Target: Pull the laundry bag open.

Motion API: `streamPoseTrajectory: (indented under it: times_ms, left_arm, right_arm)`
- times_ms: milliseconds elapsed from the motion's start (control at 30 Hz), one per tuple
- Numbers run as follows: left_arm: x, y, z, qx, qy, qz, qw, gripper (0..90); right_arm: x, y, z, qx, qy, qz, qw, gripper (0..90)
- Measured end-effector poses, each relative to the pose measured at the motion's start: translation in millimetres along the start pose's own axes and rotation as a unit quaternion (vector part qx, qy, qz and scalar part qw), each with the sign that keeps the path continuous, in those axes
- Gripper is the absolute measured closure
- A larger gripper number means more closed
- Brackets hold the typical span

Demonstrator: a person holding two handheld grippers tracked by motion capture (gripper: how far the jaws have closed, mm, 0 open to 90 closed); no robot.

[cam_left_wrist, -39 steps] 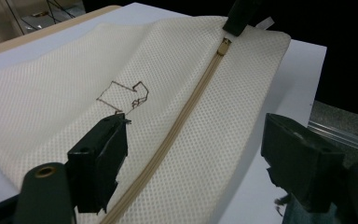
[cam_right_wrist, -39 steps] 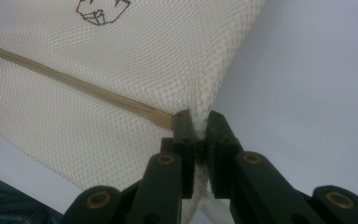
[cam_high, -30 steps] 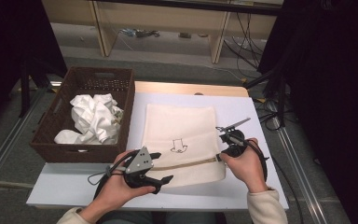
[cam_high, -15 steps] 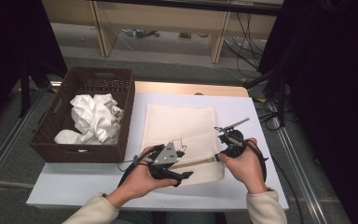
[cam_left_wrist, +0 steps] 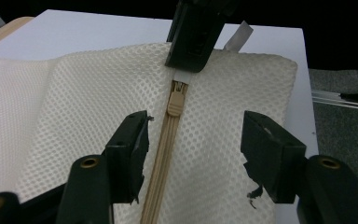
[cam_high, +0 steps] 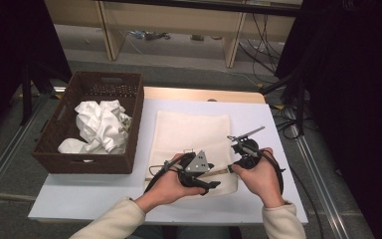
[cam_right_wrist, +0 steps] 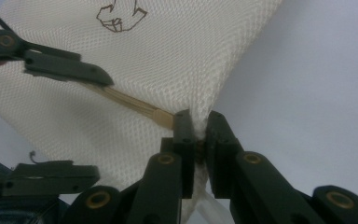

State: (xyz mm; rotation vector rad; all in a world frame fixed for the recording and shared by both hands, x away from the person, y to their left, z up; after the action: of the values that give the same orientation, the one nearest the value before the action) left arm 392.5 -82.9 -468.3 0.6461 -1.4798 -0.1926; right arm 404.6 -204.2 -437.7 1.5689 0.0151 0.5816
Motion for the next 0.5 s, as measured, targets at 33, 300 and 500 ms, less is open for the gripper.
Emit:
streamPoseTrajectory:
  times_ms: [33,300,500]
  left_arm:
    - [0.1,-2.3,0.3,-0.006,0.002,-0.002,1.0,42.7]
    - [-2.4,-20.1,11.8,-0.054,0.026,-0.007,0.9982,42.7]
    - [-2.6,-27.4,10.8,-0.063,0.036,-0.011,0.9973,41.8]
  right_arm:
    - [0.2,-0.1,0.4,-0.002,0.004,0.002,1.0,84.7]
    - [-1.0,1.0,-6.9,0.003,-0.011,-0.012,0.9999,84.7]
    - [-1.5,0.8,-10.5,0.004,-0.012,-0.014,0.9998,84.7]
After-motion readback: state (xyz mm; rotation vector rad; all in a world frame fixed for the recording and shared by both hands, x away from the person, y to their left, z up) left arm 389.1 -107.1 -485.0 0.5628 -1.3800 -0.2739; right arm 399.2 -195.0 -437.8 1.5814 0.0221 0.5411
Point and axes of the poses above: each handheld gripper's, and its own axes: y roughly backward along the jaws, x roughly out of its top, z roughly to its right, the point moved 7 cm from there along -y, roughly forward along the jaws, and after that the axes turned 5 degrees about -x, right-handed, at the moved point
